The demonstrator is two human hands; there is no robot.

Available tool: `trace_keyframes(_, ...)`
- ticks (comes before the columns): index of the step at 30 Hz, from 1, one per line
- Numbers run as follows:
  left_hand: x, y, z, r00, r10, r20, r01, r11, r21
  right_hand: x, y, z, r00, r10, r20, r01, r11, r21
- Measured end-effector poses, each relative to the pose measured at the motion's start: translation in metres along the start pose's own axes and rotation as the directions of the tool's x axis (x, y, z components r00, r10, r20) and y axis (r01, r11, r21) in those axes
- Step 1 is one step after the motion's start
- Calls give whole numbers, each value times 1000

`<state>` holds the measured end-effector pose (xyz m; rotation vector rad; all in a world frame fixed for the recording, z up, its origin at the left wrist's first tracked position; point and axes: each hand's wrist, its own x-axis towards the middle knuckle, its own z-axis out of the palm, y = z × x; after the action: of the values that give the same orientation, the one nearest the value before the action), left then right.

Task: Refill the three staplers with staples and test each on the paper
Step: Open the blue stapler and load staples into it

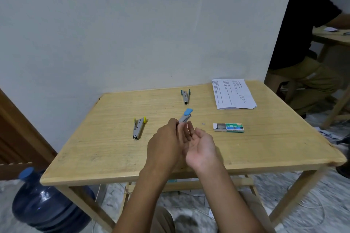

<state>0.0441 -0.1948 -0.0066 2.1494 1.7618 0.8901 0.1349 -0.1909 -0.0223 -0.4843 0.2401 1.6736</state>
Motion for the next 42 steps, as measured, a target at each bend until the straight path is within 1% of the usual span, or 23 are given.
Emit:
trace_keyframes(2, -3, 2, 2, 998, 42, 43, -46, 995, 89, 1, 2, 1, 999, -25, -21, 23, 996, -86)
trace_keyframes(4, -2, 1, 4, 989, 83, 123, -95, 991, 98, -2, 4, 3, 999, -32, -20, 29, 991, -128)
trace_keyframes(6, 1, -3, 2, 992, 79, 99, -71, 994, -77, -5, 5, 3, 1000, -17, -1, 16, 994, -104)
trace_keyframes(8, 4, -7, 3, 999, 34, 13, -29, 965, -260, -5, 3, 1, 1000, -17, 6, 17, 999, -38)
trace_keyframes(10, 5, -7, 5, 1000, -5, -25, -4, 942, -336, -2, 3, 1, 1000, -18, 3, 18, 1000, -1)
trace_keyframes(14, 5, -7, 10, 994, -107, 36, 110, 852, -512, -1, 2, 2, 999, -48, 21, 48, 998, -28)
trace_keyframes(16, 6, -11, 11, 965, -212, 153, 260, 704, -661, 0, -1, -1, 995, -100, 31, 100, 995, -17)
trace_keyframes(18, 7, -18, 11, 903, -270, 334, 426, 465, -776, 0, -7, -6, 982, -184, 32, 185, 982, -46)
trace_keyframes(19, 9, -23, 12, 872, -270, 409, 486, 370, -792, 2, -10, -8, 967, -253, 26, 255, 959, -125)
trace_keyframes(20, 9, -29, 14, 844, -257, 470, 531, 290, -796, 4, -14, -10, 942, -333, 32, 330, 908, -259)
trace_keyframes(21, 10, -34, 16, 821, -236, 520, 565, 208, -798, 5, -18, -11, 908, -415, 62, 401, 814, -421)
trace_keyframes(22, 11, -39, 19, 798, -208, 566, 594, 110, -797, 7, -22, -12, 864, -490, 120, 463, 675, -574)
trace_keyframes(24, 12, -45, 25, 765, -142, 629, 622, -93, -777, 15, -32, -11, 766, -574, 289, 519, 287, -805)
trace_keyframes(26, 14, -48, 29, 757, -64, 650, 623, -229, -748, 24, -42, -7, 683, -562, 467, 484, -130, -865)
trace_keyframes(27, 16, -49, 30, 758, -27, 651, 621, -275, -734, 30, -48, -5, 658, -536, 529, 445, -289, -847)
trace_keyframes(28, 17, -50, 31, 761, 3, 649, 618, -310, -723, 36, -54, -2, 656, -499, 566, 389, -420, -820)
trace_keyframes(30, 19, -52, 32, 765, 40, 643, 614, -348, -709, 47, -66, 4, 729, -405, 552, 227, -618, -753)
trace_keyframes(32, 19, -54, 33, 761, 66, 645, 623, -352, -699, 62, -74, 8, 819, -309, 483, 111, -742, -662)
trace_keyframes(34, 20, -56, 33, 751, 65, 658, 643, -303, -703, 74, -77, 8, 875, -260, 409, 42, -800, -598)
trace_keyframes(35, 21, -57, 33, 747, 59, 662, 648, -284, -707, 77, -78, 8, 884, -246, 398, 37, -812, -583)
trace_keyframes(38, 21, -58, 35, 748, 57, 661, 643, -309, -700, 73, -87, 9, 840, -267, 472, 96, -784, -614)
trace_keyframes(40, 21, -59, 36, 751, 60, 657, 638, -323, -699, 64, -101, 12, 777, -347, 525, 127, -731, -671)
trace_keyframes(42, 22, -60, 36, 754, 61, 654, 635, -323, -702, 57, -120, 13, 732, -414, 541, 102, -719, -687)
